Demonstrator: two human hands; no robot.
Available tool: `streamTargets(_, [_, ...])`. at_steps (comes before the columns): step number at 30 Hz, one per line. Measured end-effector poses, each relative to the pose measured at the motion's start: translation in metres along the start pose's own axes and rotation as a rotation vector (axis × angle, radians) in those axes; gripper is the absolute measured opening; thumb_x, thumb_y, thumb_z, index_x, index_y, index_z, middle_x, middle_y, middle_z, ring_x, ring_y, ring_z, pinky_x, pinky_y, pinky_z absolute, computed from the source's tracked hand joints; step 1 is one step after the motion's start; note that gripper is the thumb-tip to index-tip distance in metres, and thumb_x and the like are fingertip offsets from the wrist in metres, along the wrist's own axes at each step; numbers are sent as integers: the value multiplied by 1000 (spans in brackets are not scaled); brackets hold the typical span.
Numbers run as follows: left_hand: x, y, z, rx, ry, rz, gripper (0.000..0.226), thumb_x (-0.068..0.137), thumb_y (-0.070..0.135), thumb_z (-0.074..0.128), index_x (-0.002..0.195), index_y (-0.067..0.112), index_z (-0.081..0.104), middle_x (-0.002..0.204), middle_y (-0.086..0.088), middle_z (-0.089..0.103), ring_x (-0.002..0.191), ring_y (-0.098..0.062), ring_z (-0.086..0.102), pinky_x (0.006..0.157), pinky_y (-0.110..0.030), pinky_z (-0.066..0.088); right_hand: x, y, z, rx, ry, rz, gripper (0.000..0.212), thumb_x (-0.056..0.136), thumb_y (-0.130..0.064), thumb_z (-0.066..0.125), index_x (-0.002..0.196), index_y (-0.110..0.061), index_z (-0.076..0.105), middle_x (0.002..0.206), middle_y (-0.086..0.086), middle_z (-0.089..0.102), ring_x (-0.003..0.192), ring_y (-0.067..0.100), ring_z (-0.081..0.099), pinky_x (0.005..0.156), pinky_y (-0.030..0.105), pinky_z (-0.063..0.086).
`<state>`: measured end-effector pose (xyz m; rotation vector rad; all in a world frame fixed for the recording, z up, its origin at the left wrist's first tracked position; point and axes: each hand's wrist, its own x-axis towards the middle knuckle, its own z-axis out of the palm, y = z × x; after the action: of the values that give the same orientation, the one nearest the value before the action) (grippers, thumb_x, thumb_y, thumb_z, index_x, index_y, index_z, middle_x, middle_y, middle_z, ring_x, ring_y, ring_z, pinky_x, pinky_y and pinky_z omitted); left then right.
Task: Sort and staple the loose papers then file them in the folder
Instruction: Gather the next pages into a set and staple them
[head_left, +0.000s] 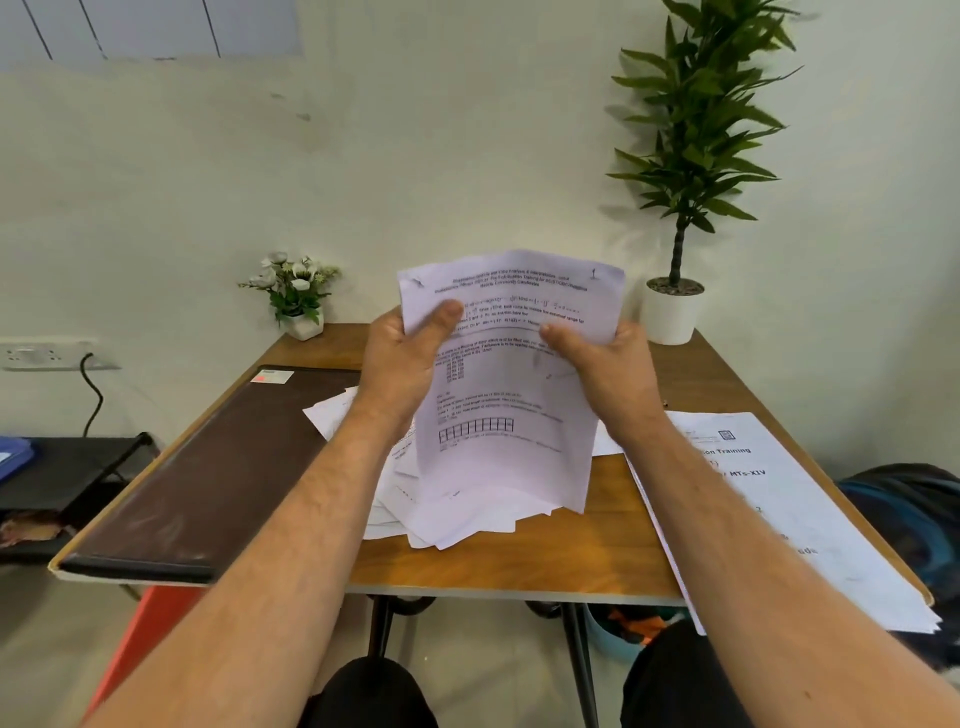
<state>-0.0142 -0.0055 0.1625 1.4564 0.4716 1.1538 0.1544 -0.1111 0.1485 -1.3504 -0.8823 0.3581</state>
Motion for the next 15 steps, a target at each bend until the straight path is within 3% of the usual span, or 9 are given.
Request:
streamTargets(3, [-7, -14, -1, 40, 19, -64, 11, 100, 22, 62, 104, 23, 72, 100, 4, 79, 96, -16, 75, 85, -34, 61, -6, 8, 3, -57, -9, 48, 23, 89, -21, 76, 110, -13, 72, 100, -2, 76, 89, 15, 74, 81, 43, 62])
streamTargets(7, [7, -2, 1, 11, 27, -132, 10, 102, 22, 61, 103, 21, 71, 97, 2, 79, 96, -18, 75, 85, -36, 61, 3, -10, -4, -88, 44, 44, 14, 85, -21, 78, 98, -20, 73, 93, -4, 76, 81, 13, 74, 74, 33, 62])
streamTargets(11, [15, -10, -6, 55, -65, -327, 14, 101, 19, 62, 110, 14, 71, 107, -3, 78, 99, -20, 75, 88, -39, 59, 15, -10, -11, -214, 41, 84, 20, 78, -15, 81, 97, -19, 72, 92, -5, 76, 80, 13, 73, 71, 29, 59])
streamTargets(15, [5, -50, -20, 26, 2, -451, 24, 103, 16, 59, 126, 14, 63, 104, -4, 79, 92, -22, 77, 71, -36, 61, 10, 27, -11, -340, -90, 307, 17, 81, -6, 77, 95, -14, 71, 98, -1, 75, 74, 9, 71, 60, 21, 55])
